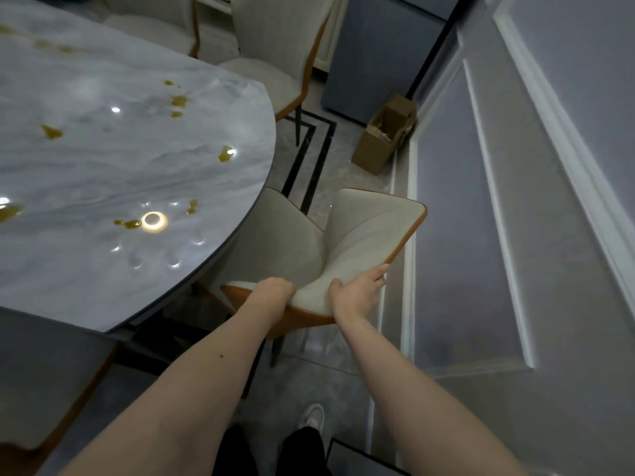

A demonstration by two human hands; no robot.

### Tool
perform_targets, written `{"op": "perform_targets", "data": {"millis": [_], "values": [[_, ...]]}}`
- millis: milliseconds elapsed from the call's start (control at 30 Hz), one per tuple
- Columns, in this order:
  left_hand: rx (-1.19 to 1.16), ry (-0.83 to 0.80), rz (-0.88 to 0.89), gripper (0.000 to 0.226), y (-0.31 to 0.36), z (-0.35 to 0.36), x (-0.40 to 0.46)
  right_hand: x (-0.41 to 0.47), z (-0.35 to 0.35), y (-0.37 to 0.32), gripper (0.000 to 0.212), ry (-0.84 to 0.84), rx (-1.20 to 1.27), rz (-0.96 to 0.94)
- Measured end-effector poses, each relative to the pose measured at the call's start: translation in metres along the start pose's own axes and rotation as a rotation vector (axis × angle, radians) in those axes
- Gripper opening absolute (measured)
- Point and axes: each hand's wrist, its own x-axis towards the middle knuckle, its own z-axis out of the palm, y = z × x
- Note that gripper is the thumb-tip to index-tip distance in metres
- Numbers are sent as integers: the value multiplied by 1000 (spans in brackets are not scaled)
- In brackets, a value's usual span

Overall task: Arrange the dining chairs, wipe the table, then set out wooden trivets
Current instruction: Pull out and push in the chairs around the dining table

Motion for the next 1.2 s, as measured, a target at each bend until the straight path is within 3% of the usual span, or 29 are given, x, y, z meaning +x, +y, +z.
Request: {"op": "perform_targets", "data": {"millis": [433,667,767,900,967,1100,1200], "values": [[-100,4,-113,44,-23,-8,-6,14,16,-31,101,-168,-102,-178],[-47,-235,-162,66,-6,-35,2,21,5,-29,98,-253,-163,-221],[51,-346,-150,75,7,-65,5,38,-13,-23,87,-284,-126,-277],[56,-479,-131,73,29,-108,20,76,-46,-18,53,-328,-141,-374],[-28,-423,-115,67,37,-127,35,95,-60,-20,45,-384,-161,-435],[-416,-74,-154,58,67,-172,61,134,-93,-24,52,-458,-114,-511],[-388,104,-179,52,104,-196,90,171,-118,-25,56,-441,-167,-544]]}}
